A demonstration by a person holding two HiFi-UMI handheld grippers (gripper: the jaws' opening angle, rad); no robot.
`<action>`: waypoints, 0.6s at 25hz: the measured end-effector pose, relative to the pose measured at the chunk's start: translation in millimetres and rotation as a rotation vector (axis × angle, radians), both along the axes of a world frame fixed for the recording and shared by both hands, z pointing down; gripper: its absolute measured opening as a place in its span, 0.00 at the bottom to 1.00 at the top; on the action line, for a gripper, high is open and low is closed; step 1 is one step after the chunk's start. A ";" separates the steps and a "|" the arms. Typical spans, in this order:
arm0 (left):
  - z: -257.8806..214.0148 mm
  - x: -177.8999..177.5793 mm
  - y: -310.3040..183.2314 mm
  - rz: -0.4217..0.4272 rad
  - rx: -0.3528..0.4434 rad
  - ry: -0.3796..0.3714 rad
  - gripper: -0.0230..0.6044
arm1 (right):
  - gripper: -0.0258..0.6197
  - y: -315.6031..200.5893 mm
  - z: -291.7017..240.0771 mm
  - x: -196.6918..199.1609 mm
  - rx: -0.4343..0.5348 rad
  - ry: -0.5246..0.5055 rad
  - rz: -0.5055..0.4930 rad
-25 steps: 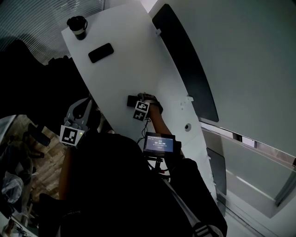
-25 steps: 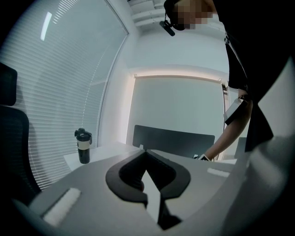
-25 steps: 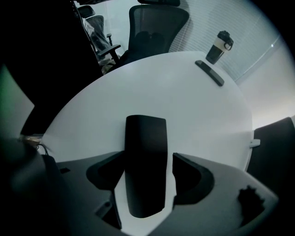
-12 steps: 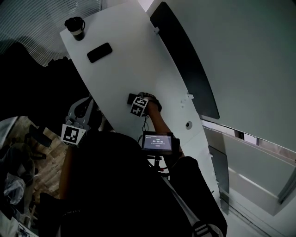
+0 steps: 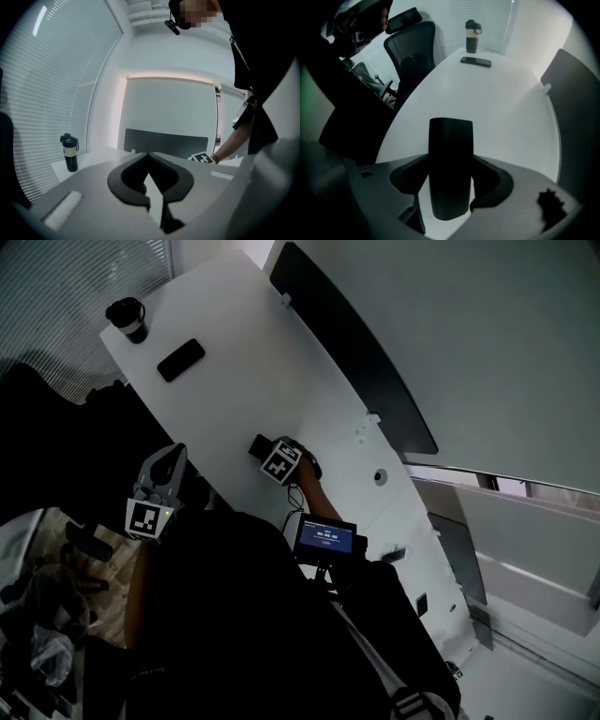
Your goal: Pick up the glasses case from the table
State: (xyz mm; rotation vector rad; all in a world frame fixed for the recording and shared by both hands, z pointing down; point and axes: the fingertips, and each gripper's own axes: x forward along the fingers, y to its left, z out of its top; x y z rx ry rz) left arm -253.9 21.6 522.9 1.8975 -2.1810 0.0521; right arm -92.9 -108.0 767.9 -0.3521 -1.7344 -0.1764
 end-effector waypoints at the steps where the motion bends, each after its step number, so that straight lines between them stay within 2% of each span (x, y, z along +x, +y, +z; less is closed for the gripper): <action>1: 0.5 2.7 -2.4 0.022 0.007 -0.008 0.05 | 0.51 0.2 -6.4 -1.3 -0.012 -0.027 0.048; 5: 2.6 20.0 -11.3 0.117 0.006 -0.017 0.05 | 0.51 4.2 -39.8 -7.9 -0.082 -0.174 0.262; 8: 7.7 31.6 -17.7 0.198 0.009 -0.012 0.05 | 0.51 8.6 -70.1 -12.8 -0.154 -0.301 0.458; 12: 13.7 50.6 -26.3 0.277 -0.001 0.048 0.05 | 0.51 11.2 -116.4 -18.2 -0.305 -0.552 0.713; 15: 13.4 72.1 -38.4 0.351 -0.012 0.081 0.05 | 0.51 6.3 -145.6 -2.6 -0.388 -0.716 0.895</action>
